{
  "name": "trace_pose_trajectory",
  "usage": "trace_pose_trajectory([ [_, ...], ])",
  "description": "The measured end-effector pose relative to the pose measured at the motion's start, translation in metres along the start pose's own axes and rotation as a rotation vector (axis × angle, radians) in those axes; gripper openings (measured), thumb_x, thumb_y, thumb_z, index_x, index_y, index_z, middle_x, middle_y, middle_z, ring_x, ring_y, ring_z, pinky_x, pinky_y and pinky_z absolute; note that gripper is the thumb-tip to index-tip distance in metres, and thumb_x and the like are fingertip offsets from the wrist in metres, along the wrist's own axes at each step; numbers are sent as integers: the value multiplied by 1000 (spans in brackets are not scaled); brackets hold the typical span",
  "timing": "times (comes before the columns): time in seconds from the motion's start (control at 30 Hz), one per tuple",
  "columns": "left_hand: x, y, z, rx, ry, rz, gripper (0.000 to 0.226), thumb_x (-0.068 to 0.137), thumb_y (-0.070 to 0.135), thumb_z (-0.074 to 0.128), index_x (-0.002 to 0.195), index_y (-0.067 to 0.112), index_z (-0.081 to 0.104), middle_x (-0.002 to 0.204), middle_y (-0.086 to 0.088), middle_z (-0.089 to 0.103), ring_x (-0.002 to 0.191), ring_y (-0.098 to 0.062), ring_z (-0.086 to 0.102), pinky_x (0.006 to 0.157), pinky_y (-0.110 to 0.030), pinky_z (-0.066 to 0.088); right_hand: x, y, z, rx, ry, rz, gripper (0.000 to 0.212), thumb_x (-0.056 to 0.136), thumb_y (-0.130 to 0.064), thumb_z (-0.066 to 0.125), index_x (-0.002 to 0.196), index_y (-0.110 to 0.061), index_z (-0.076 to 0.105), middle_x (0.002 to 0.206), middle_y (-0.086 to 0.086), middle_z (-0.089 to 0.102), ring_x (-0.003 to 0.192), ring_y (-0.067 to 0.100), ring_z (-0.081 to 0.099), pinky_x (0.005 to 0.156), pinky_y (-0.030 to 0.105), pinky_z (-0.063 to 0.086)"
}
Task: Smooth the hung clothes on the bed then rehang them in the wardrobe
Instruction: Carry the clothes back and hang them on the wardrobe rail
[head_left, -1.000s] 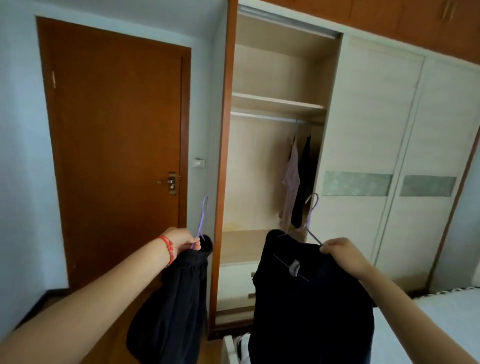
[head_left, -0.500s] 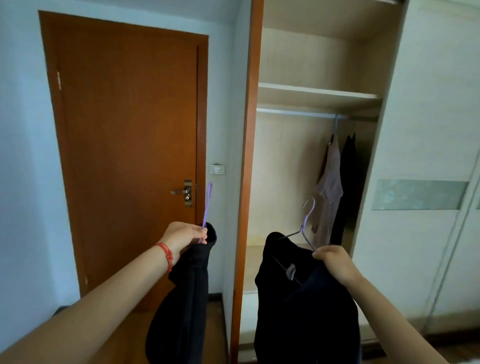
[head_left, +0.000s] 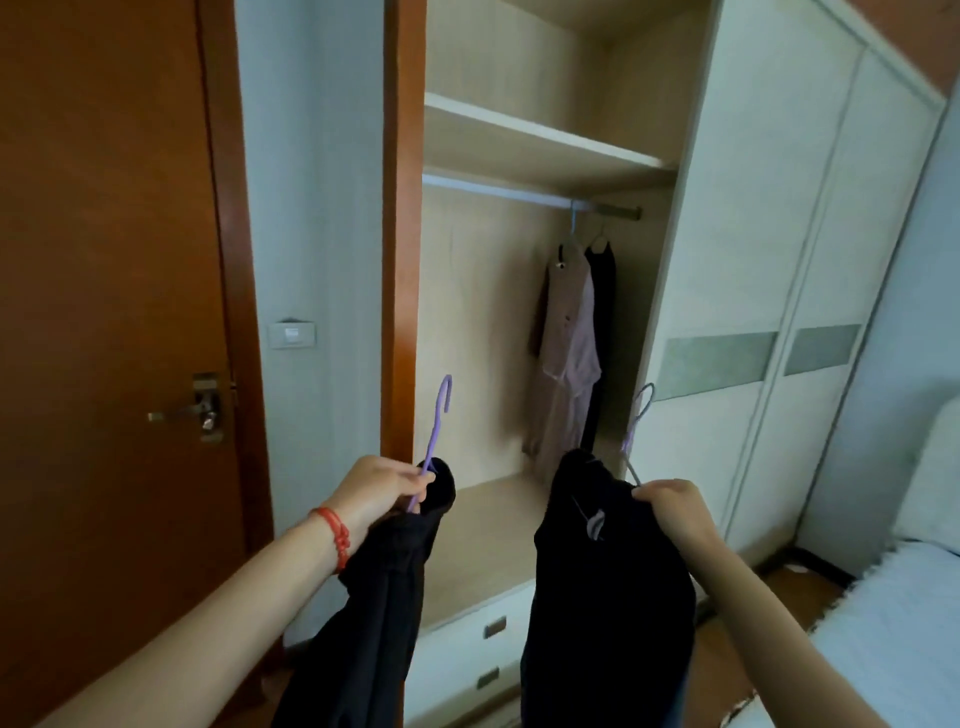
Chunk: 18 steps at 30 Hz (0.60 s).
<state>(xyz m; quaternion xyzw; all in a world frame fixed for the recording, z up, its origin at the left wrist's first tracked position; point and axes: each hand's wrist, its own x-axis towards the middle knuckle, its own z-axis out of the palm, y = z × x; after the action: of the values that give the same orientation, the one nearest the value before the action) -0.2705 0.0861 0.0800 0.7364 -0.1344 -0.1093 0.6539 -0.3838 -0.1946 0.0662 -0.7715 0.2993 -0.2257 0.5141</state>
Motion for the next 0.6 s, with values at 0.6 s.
trace_pose_trajectory([
  [0.6, 261, 11, 80, -283, -201, -7, 18, 84, -5, 54, 68, -1, 62, 36, 3, 55, 32, -6, 49, 39, -12, 44, 177, -17, 28, -107, 81, 26, 32, 88, -7, 52, 87, 25, 53, 69, 18, 48, 63, 28, 46, 61, 33, 33],
])
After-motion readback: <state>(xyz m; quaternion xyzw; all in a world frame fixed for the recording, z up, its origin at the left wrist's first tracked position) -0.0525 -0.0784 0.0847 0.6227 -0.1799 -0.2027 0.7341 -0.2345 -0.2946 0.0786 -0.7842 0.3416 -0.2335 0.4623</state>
